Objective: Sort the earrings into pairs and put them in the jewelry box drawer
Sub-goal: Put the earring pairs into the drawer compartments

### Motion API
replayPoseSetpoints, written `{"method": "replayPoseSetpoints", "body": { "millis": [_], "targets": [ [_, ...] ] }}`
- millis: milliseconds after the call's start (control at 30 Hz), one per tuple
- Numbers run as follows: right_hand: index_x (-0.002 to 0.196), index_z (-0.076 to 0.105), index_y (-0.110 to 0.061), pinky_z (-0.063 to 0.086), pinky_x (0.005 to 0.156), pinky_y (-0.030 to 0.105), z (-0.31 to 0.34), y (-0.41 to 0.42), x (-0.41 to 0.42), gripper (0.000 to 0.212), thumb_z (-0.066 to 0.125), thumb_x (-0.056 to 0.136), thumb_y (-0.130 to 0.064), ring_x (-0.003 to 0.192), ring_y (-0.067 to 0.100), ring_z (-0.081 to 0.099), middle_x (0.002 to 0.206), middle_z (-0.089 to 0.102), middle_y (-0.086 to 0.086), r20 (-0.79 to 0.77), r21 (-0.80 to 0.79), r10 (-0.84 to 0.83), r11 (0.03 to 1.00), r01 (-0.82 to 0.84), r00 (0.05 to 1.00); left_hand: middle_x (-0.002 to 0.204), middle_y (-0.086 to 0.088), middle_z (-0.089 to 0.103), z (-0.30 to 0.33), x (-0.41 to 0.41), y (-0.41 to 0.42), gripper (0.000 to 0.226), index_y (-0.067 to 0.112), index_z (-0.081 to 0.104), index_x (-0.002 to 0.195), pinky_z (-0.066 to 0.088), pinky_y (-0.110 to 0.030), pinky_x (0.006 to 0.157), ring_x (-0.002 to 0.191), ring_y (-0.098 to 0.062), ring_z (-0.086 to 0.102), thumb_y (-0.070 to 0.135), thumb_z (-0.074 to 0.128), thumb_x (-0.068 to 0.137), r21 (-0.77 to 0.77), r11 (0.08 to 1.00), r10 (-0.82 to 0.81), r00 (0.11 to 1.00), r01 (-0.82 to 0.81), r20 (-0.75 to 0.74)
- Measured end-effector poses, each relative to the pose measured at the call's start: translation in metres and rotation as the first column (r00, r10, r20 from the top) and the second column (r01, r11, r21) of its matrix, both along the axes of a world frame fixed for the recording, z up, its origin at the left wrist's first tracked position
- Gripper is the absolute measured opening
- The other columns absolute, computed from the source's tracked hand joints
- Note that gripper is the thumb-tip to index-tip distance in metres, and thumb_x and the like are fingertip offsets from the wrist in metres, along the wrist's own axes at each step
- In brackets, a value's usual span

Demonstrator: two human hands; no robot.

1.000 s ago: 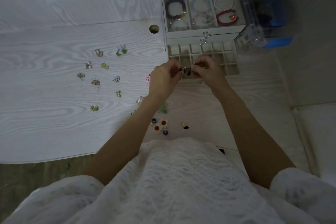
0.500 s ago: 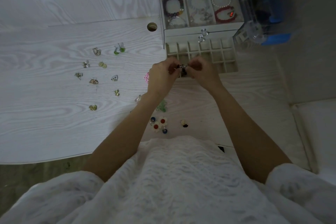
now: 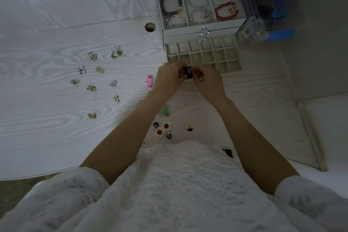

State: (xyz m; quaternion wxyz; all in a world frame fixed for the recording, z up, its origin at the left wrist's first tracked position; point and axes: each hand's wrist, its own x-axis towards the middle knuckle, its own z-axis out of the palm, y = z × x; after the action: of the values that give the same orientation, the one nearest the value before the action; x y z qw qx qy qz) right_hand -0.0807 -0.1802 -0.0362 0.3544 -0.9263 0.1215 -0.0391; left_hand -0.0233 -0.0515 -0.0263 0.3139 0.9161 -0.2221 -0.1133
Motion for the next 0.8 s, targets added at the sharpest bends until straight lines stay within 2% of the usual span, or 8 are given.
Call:
{"method": "replayPoseSetpoints", "body": {
  "millis": [167, 233, 300, 433, 567, 633, 700, 800],
  "targets": [
    [0.100, 0.069, -0.013, 0.044, 0.074, 0.037, -0.003, 0.004, 0.003, 0.017, 0.058, 0.087, -0.018, 0.093, 0.031, 0.055, 0.098, 0.065, 0.011, -0.048, -0.135, 0.059, 0.989, -0.066, 0.997, 0.088, -0.014, 0.070, -0.006, 0.000, 0.006, 0.019, 0.010, 0.067, 0.101, 0.052, -0.040, 0.069, 0.085, -0.031, 0.064, 0.015, 0.062, 0.083, 0.048, 0.998, -0.046, 0.994, 0.042, 0.097],
    [0.101, 0.070, -0.016, 0.038, 0.074, 0.037, -0.002, 0.007, 0.007, 0.020, 0.056, 0.089, -0.024, 0.094, 0.033, 0.052, 0.097, 0.064, 0.010, -0.059, -0.275, 0.112, 0.954, -0.124, 0.992, 0.078, -0.009, 0.069, -0.007, -0.003, 0.010, 0.013, 0.012, 0.070, 0.092, 0.047, -0.033, 0.055, 0.078, -0.030, 0.060, 0.016, 0.064, 0.080, 0.084, 0.996, -0.050, 0.974, 0.033, 0.220],
    [0.100, 0.071, -0.016, 0.036, 0.072, 0.035, -0.001, 0.010, 0.011, 0.022, 0.053, 0.090, -0.025, 0.092, 0.032, 0.052, 0.095, 0.066, 0.009, -0.044, -0.350, 0.146, 0.924, -0.152, 0.988, 0.069, -0.004, 0.068, -0.009, -0.005, 0.015, 0.008, 0.013, 0.071, 0.083, 0.040, -0.027, 0.051, 0.070, -0.027, 0.057, 0.015, 0.068, 0.075, 0.102, 0.994, -0.067, 0.934, 0.033, 0.350],
    [0.091, 0.070, -0.011, 0.038, 0.071, 0.035, -0.003, 0.011, 0.008, 0.020, 0.052, 0.089, -0.019, 0.089, 0.029, 0.051, 0.091, 0.070, 0.005, 0.015, -0.383, 0.145, 0.915, -0.128, 0.989, 0.077, -0.002, 0.069, -0.016, -0.007, 0.024, 0.009, 0.014, 0.071, 0.083, 0.046, -0.032, 0.059, 0.075, -0.027, 0.056, 0.013, 0.070, 0.073, 0.077, 0.997, -0.053, 0.892, 0.021, 0.449],
    [0.106, 0.067, -0.011, 0.034, 0.085, 0.033, -0.013, 0.009, -0.008, 0.025, 0.051, 0.090, -0.021, 0.101, 0.028, 0.051, 0.112, 0.068, 0.003, -0.067, -0.378, 0.226, 0.896, -0.234, 0.972, 0.088, 0.002, 0.071, -0.023, -0.016, 0.035, 0.012, 0.018, 0.073, 0.084, 0.043, -0.032, 0.065, 0.088, -0.018, 0.043, 0.016, 0.062, 0.077, 0.087, 0.992, -0.119, 0.866, 0.088, 0.485],
    [0.114, 0.063, -0.011, 0.039, 0.091, 0.040, -0.014, 0.008, -0.013, 0.029, 0.052, 0.089, -0.022, 0.107, 0.031, 0.051, 0.121, 0.064, 0.004, -0.073, -0.358, 0.244, 0.898, -0.254, 0.967, 0.092, 0.004, 0.071, -0.028, -0.020, 0.041, 0.014, 0.019, 0.072, 0.088, 0.043, -0.032, 0.068, 0.091, -0.017, 0.042, 0.015, 0.065, 0.077, 0.076, 0.989, -0.151, 0.862, 0.131, 0.484],
    [0.116, 0.062, -0.012, 0.040, 0.093, 0.043, -0.010, 0.008, -0.020, 0.030, 0.052, 0.089, -0.020, 0.110, 0.032, 0.049, 0.123, 0.062, 0.004, -0.019, -0.316, 0.250, 0.917, -0.243, 0.968, 0.097, 0.002, 0.070, -0.028, -0.026, 0.048, 0.016, 0.017, 0.071, 0.093, 0.044, -0.032, 0.073, 0.093, -0.017, 0.045, 0.013, 0.064, 0.079, 0.004, 0.987, -0.142, 0.862, 0.161, 0.487],
    [0.110, 0.064, -0.012, 0.041, 0.090, 0.035, -0.002, 0.015, -0.034, 0.023, 0.053, 0.090, -0.015, 0.104, 0.027, 0.052, 0.111, 0.066, 0.005, 0.085, -0.277, 0.275, 0.930, -0.242, 0.958, 0.098, -0.004, 0.069, -0.014, -0.040, 0.063, 0.016, 0.011, 0.067, 0.100, 0.042, -0.026, 0.083, 0.092, -0.018, 0.050, 0.011, 0.059, 0.086, -0.137, 0.980, -0.063, 0.887, 0.141, 0.458]
  ]
}}
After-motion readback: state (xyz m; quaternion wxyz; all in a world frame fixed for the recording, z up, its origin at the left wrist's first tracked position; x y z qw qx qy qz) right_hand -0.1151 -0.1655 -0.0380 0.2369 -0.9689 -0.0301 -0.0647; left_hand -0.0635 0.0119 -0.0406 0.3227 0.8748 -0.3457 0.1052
